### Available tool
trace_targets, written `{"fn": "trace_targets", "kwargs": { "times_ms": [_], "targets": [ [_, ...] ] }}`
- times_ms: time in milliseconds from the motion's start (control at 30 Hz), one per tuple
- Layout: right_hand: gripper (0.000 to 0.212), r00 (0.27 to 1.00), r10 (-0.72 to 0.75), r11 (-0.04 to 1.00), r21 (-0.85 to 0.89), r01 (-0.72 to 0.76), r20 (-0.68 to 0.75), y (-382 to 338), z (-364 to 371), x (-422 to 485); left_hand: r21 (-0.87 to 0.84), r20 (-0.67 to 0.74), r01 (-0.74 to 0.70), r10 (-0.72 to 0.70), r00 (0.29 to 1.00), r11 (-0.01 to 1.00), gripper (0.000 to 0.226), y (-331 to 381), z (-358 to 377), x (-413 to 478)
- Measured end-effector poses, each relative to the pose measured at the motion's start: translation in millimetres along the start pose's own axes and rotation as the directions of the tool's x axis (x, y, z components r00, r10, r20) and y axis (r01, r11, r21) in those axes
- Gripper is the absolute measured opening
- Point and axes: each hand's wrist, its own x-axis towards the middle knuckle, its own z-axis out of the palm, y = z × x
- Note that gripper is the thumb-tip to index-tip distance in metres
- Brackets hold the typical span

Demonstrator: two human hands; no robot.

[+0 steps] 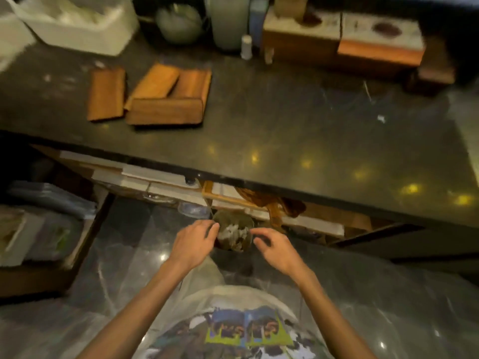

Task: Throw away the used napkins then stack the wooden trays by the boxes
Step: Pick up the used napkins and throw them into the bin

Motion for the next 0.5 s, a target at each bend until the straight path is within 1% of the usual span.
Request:
{"fn": "trace_targets", "kwargs": {
  "times_ms": [133, 233, 333, 367, 433, 500],
  "targets": [
    [0.032, 0.976, -0.209, 0.961, -0.197, 0.194, -0.060, -76, -41, 34, -0.083, -0.072, -0.036, 0.030, 0.997, 0.996, 0.041, 14, -60, 19],
    [0.034, 0.951, -0.300, 0.920, -0.287, 0.266, -0.080, -133, -73, 63, -0.090, -0.142, -0.051, 0.037, 0.989, 0.995, 0.042, 25, -110, 46],
    [0.034, 0.927, -0.363, 0.894, -0.317, 0.318, -0.093, -180, -96, 92, -0.045, -0.265, -0.077, 0.063, 0.962, 0.996, 0.042, 24, -159, 76],
    [0.035, 0.919, -0.382, 0.888, -0.312, 0.337, -0.095, -194, -101, 103, -0.049, -0.284, -0.081, 0.064, 0.957, 0.996, 0.041, 19, -175, 87],
    [0.035, 0.909, -0.403, 0.889, -0.283, 0.360, -0.107, -215, -108, 127, -0.069, -0.285, -0.084, 0.061, 0.956, 0.994, 0.040, 4, -203, 111],
    [0.029, 0.914, -0.385, 0.907, -0.238, 0.348, -0.130, -232, -109, 154, -0.075, -0.278, -0.063, 0.040, 0.960, 0.995, 0.038, -16, -226, 139]
  ]
}}
